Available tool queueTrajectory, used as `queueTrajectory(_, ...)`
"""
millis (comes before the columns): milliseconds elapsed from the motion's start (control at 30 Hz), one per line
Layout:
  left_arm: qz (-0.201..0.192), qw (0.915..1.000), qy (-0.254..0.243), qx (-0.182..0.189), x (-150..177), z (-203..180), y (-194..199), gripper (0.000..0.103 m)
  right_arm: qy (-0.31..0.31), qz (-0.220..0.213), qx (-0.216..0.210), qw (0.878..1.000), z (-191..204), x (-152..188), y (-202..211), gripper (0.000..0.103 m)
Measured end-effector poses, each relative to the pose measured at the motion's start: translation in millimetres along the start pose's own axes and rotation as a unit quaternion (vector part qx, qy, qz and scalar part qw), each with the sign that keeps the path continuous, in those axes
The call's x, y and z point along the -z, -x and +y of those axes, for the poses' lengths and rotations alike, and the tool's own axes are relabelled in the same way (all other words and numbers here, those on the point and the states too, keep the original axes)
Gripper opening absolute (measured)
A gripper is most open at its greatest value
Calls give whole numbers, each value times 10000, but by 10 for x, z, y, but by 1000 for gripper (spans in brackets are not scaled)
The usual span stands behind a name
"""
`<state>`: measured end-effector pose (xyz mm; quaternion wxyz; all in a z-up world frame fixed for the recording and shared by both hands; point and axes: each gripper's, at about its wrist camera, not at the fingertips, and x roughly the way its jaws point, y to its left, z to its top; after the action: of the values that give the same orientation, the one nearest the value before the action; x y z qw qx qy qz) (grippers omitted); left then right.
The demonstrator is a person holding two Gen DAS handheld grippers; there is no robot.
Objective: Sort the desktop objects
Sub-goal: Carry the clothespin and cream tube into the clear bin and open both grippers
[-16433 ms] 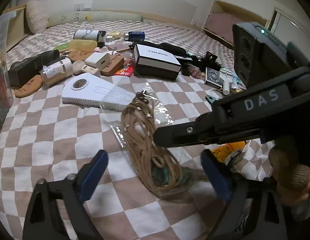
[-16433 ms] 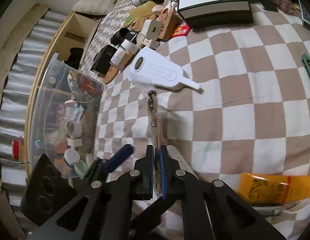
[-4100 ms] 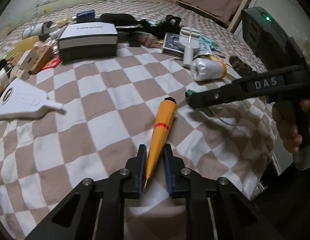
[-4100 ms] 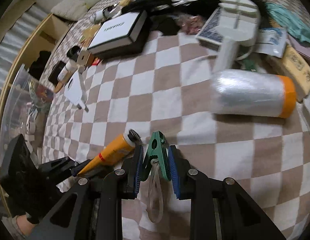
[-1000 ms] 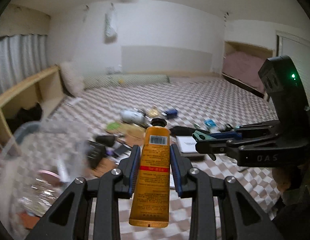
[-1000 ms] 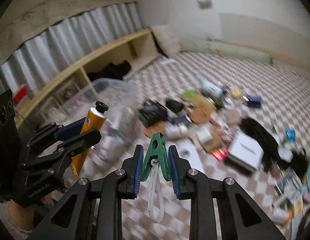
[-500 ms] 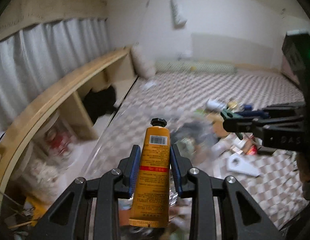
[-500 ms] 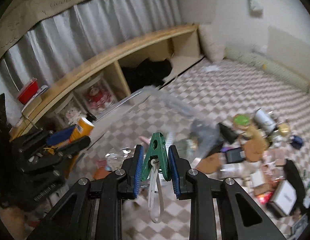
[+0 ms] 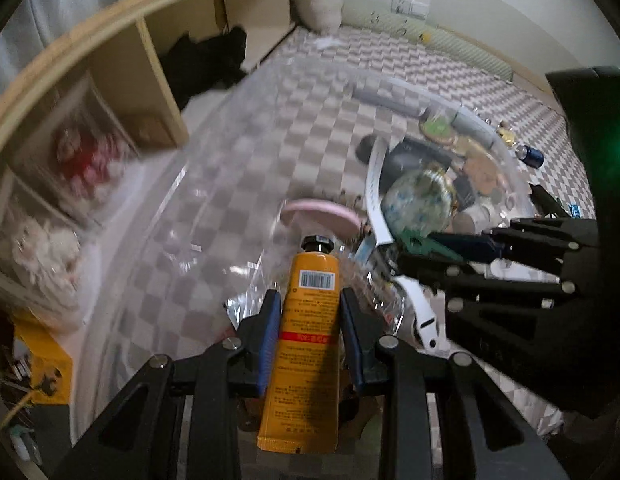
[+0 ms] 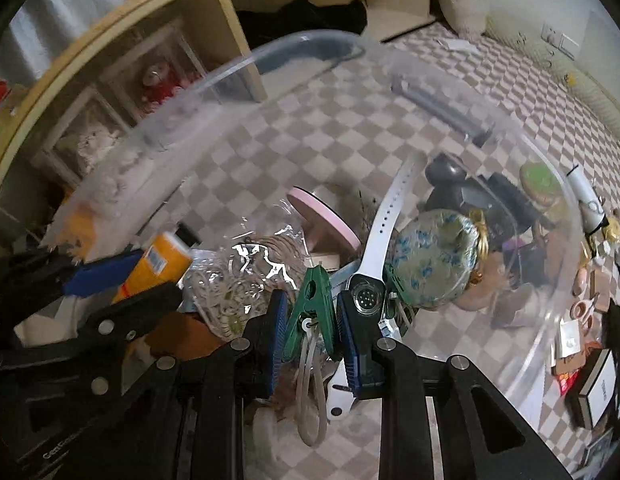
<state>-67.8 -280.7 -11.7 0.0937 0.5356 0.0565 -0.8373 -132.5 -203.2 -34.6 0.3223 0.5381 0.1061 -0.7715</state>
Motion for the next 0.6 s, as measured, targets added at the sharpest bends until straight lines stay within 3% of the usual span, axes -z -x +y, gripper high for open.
queueTrajectory(133, 328, 9994, 22, -102, 38, 59, -134, 30, -30, 308, 163, 9994, -20, -27, -136, 26)
queueTrajectory(367, 404, 9990, 27, -167, 28, 57, -188, 29, -8, 655, 317, 9973, 2, -41, -270, 26)
queueTrajectory(533, 417, 9989, 125, -192, 33, 101, -200, 31, -111, 618, 299, 9976, -41, -13, -255, 26)
queueTrajectory(567, 417, 9988, 161, -177, 28, 114, -197, 45, -137, 618, 274, 9976, -46, -13, -262, 26)
queueTrajectory(600, 417, 9988, 197, -160, 23, 128, -193, 67, -163, 620, 250, 9976, -52, -12, -268, 26)
